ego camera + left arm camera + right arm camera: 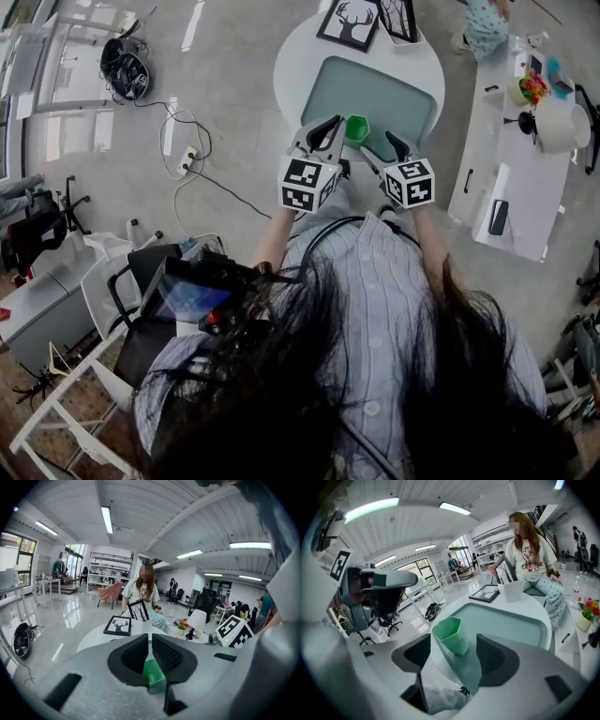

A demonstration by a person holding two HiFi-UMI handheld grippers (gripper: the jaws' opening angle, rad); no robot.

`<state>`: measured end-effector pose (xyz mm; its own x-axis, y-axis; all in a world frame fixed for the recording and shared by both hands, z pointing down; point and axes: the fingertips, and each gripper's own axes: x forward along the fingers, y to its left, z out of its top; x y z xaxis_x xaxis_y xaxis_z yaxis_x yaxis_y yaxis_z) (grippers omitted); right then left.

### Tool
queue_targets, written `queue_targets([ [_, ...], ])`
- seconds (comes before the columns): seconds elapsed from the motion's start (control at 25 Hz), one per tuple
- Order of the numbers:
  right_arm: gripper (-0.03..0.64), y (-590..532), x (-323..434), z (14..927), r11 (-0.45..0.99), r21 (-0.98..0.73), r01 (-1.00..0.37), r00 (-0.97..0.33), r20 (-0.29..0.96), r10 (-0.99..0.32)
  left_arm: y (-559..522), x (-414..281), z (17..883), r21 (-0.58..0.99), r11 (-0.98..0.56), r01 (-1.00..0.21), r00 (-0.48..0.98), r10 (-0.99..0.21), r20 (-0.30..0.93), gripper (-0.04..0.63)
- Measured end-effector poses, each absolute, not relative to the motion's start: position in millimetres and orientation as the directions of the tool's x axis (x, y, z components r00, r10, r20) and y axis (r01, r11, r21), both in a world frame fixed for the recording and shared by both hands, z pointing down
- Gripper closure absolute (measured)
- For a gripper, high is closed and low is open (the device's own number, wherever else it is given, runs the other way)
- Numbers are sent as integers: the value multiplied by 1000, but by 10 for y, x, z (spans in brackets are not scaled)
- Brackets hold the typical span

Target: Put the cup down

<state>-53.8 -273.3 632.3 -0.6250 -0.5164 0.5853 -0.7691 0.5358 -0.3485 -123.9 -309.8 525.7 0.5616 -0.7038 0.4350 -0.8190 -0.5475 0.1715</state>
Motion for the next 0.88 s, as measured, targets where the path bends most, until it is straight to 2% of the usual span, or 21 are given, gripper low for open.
queue_targets([
  [0.44, 328, -2626, -460, 5660, 621, -356, -698, -711, 444, -545, -2758, -933, 5190, 148, -524, -839, 533, -732, 425, 569],
  [0.88, 392, -2071, 7, 5432, 667, -362, -651, -755, 397, -522, -2217, -500, 5084, 116, -477, -871, 481, -783, 394, 569],
])
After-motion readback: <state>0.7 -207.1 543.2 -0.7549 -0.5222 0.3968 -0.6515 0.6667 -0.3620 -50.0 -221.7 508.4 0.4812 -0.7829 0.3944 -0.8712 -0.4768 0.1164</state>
